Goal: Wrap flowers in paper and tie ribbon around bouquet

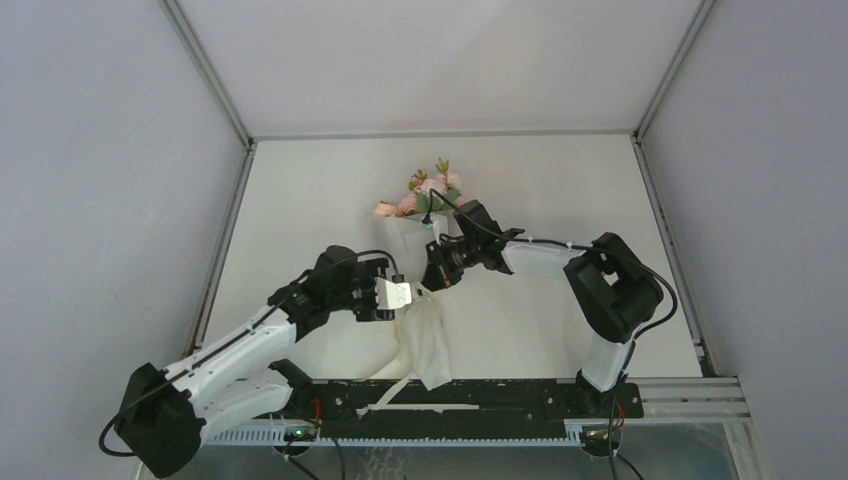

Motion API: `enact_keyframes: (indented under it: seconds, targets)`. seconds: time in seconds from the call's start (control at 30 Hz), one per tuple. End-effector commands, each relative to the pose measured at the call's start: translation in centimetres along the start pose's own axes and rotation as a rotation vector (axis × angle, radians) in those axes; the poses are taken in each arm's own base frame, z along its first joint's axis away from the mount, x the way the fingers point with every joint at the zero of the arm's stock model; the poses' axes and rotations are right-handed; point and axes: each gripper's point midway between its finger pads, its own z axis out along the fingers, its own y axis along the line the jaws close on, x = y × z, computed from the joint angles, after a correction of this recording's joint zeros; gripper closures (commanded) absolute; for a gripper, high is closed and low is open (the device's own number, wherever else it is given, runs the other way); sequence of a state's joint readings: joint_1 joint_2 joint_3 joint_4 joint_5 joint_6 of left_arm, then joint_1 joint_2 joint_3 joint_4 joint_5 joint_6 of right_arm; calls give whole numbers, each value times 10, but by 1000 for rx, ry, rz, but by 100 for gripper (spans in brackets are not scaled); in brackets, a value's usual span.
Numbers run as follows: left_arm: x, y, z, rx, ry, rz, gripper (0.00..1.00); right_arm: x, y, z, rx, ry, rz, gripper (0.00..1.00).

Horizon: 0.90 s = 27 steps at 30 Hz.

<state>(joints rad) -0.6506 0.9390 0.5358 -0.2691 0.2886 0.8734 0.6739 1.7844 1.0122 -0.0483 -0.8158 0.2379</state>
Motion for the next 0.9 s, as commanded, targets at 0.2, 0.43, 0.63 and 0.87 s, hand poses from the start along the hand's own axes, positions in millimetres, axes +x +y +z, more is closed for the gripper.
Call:
enact_keyframes:
  seconds: [0.2, 0.43, 0.63, 0.87]
  targets:
    - [52, -46, 6, 254, 227, 6, 15, -19, 14, -8, 8, -67, -56, 99]
    - [69, -28, 25, 131, 262, 28, 28, -20, 14, -9, 9, -72, -60, 100]
    - [60, -16, 34, 61, 205, 33, 47, -25, 10, -14, 18, -113, -51, 96]
    - [67, -22, 31, 78, 221, 64, 100, -26, 7, -14, 43, -122, -46, 94]
